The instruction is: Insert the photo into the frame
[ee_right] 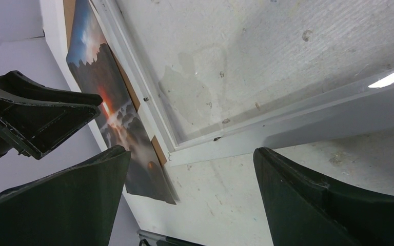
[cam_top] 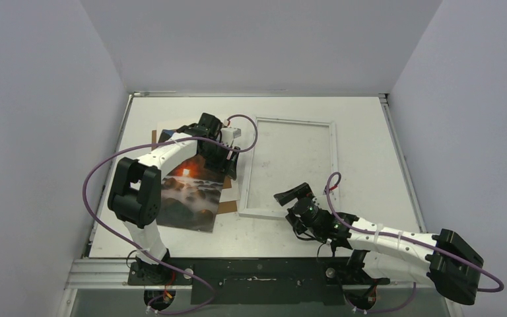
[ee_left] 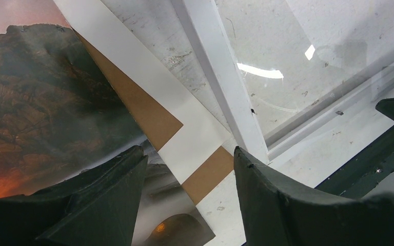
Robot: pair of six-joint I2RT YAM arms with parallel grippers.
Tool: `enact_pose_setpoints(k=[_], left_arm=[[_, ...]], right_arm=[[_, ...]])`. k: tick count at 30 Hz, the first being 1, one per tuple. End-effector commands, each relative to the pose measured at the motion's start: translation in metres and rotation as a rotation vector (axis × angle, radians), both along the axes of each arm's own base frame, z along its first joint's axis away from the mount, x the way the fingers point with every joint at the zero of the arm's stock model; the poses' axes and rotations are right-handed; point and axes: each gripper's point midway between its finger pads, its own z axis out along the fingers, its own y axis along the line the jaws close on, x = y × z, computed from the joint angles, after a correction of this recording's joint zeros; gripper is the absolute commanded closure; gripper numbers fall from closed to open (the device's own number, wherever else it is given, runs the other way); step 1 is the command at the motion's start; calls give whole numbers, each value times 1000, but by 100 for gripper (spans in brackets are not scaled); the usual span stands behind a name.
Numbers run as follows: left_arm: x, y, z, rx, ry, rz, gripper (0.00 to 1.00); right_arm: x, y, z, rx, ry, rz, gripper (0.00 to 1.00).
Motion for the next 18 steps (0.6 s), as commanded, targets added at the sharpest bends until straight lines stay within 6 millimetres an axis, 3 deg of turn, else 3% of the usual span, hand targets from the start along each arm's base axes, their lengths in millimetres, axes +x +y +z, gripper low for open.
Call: enact_pose_setpoints(k=[1, 18], left_arm=[[2, -3, 22, -42, -57, -12, 39], [-6, -5, 17, -43, -36, -26, 39]], right_arm=[[9, 0, 11, 30, -52, -36, 5], [12, -8, 1, 8, -48, -88, 6]])
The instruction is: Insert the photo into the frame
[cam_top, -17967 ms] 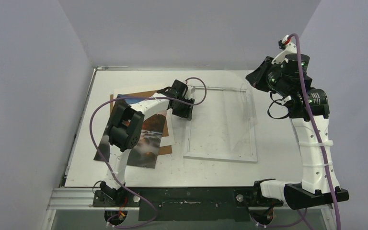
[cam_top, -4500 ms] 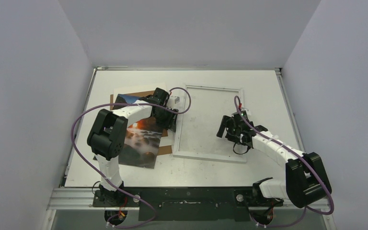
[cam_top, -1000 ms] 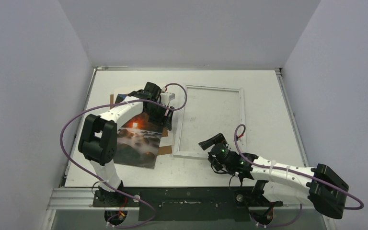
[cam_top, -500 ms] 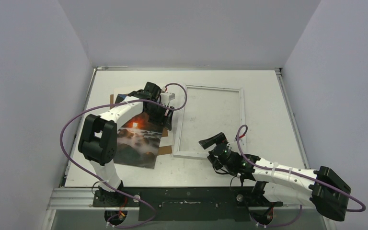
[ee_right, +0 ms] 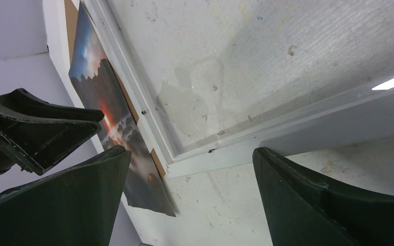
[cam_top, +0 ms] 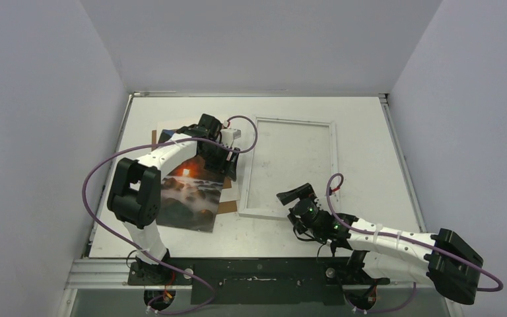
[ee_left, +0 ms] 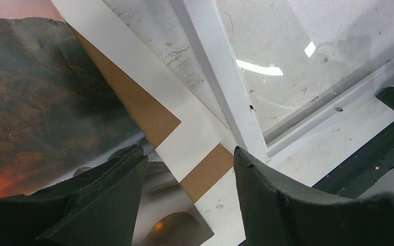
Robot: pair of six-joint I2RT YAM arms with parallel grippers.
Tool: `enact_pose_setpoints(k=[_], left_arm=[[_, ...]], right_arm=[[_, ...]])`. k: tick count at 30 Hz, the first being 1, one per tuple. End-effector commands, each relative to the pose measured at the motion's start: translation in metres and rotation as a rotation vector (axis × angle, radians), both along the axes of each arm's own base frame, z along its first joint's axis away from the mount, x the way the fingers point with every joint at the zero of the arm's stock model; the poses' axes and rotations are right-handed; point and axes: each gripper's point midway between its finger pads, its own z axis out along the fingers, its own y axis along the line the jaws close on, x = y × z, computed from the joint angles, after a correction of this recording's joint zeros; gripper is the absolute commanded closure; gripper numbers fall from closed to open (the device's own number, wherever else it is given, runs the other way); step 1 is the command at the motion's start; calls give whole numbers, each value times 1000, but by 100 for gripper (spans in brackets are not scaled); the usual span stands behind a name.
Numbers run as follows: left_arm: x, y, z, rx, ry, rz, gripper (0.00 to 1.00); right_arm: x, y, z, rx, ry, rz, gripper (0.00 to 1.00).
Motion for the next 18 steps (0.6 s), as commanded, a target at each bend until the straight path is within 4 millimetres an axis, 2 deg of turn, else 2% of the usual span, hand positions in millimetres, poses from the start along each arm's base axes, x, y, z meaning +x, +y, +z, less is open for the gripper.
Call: enact_pose_setpoints(k=[1, 7, 18], left_arm=[[-5, -6, 16, -39, -37, -27, 39], [-11, -11, 13, -38, -17, -17, 39], [-14, -10, 12, -31, -8, -22, 39]], right_arm=[[7, -1, 2, 15, -27, -42, 6], [11, -4, 2, 17, -46, -75, 8], [24, -6, 22, 22, -142, -137, 13]])
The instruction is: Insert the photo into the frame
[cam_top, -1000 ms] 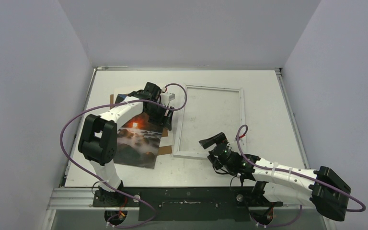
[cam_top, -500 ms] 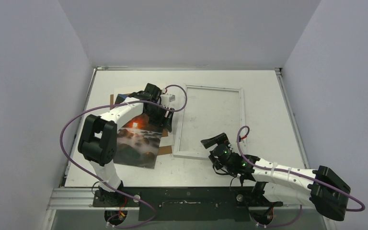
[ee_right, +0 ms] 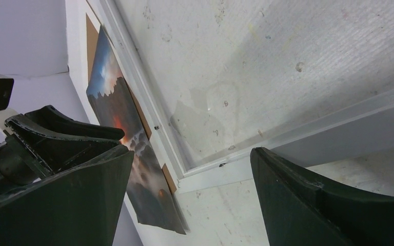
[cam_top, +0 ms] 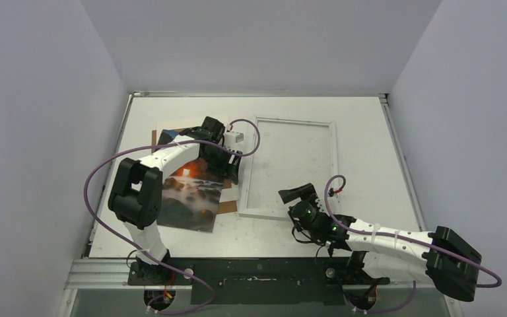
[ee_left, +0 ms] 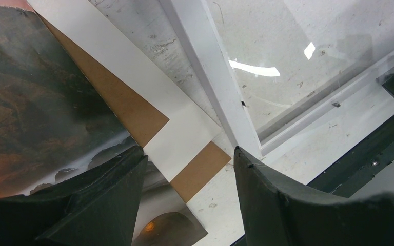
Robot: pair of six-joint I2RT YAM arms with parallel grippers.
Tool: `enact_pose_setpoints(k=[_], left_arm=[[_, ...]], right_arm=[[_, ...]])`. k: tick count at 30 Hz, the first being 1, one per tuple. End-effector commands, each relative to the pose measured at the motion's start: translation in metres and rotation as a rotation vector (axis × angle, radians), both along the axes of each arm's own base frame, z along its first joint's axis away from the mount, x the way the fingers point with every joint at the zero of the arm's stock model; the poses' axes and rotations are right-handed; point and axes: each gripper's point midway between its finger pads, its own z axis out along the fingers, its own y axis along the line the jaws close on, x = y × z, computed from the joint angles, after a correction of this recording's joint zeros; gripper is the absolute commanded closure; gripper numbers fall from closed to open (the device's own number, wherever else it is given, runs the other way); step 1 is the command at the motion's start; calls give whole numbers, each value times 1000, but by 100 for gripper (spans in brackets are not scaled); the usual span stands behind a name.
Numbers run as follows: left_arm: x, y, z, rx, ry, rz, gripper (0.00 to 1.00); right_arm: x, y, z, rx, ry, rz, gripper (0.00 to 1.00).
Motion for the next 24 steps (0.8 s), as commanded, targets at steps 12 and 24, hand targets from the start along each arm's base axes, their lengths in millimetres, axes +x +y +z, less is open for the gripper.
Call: enact_pose_setpoints(k=[12, 24], left_arm=[[-1, -3, 24, -33, -43, -16, 39], [-2, -1, 28, -32, -47, -13, 39]], right_arm=[[24, 0, 40, 19, -150, -91, 16], [31, 7, 62, -83, -204, -52, 45]])
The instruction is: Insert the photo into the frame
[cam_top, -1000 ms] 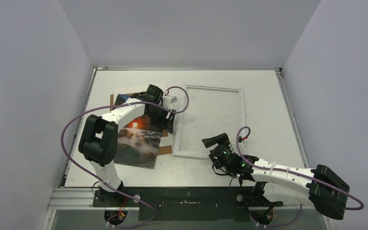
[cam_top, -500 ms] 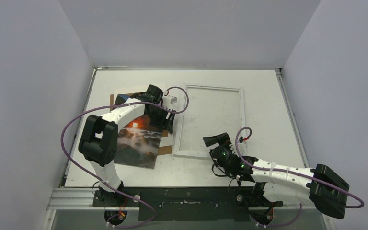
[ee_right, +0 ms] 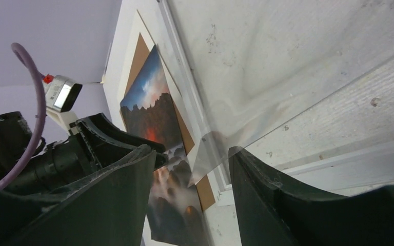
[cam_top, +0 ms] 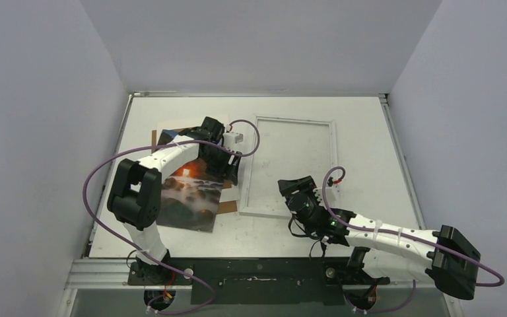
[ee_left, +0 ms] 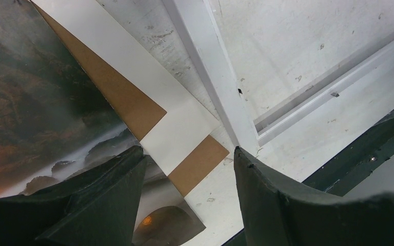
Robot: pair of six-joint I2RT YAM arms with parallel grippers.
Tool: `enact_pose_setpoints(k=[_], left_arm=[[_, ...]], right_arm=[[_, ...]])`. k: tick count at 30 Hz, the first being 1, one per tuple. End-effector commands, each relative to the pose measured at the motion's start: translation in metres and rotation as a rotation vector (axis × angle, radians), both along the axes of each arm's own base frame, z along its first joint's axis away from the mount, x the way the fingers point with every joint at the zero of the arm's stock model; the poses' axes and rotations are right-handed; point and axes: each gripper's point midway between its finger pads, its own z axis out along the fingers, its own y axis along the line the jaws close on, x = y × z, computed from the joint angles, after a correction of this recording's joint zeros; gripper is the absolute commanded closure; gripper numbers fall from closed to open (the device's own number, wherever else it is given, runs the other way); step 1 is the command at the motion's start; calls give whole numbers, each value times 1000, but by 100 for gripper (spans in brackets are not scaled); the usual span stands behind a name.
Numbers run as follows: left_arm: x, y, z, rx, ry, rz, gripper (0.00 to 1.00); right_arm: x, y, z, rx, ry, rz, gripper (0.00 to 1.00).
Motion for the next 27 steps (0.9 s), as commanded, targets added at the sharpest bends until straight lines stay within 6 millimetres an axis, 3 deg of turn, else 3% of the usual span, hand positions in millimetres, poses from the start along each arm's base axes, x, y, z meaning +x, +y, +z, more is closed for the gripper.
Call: enact_pose_setpoints(k=[1, 7, 17, 20, 27], left_arm=[[3, -4, 27, -39, -63, -13, 39], [4, -4, 26, -41, -62, -8, 39], [5, -5, 26, -42, -61, -6, 39], [5, -5, 27, -42, -63, -7, 39], [6, -5, 30, -41, -67, -5, 39]], right_arm=[[4, -4, 3, -46, -22, -27, 45], [1, -9, -6, -95, 13, -28, 47], [-3, -19, -22, -141, 54, -54, 71], [-2, -20, -23, -167, 58, -57, 74], [0, -15, -8, -201, 43, -24, 94]])
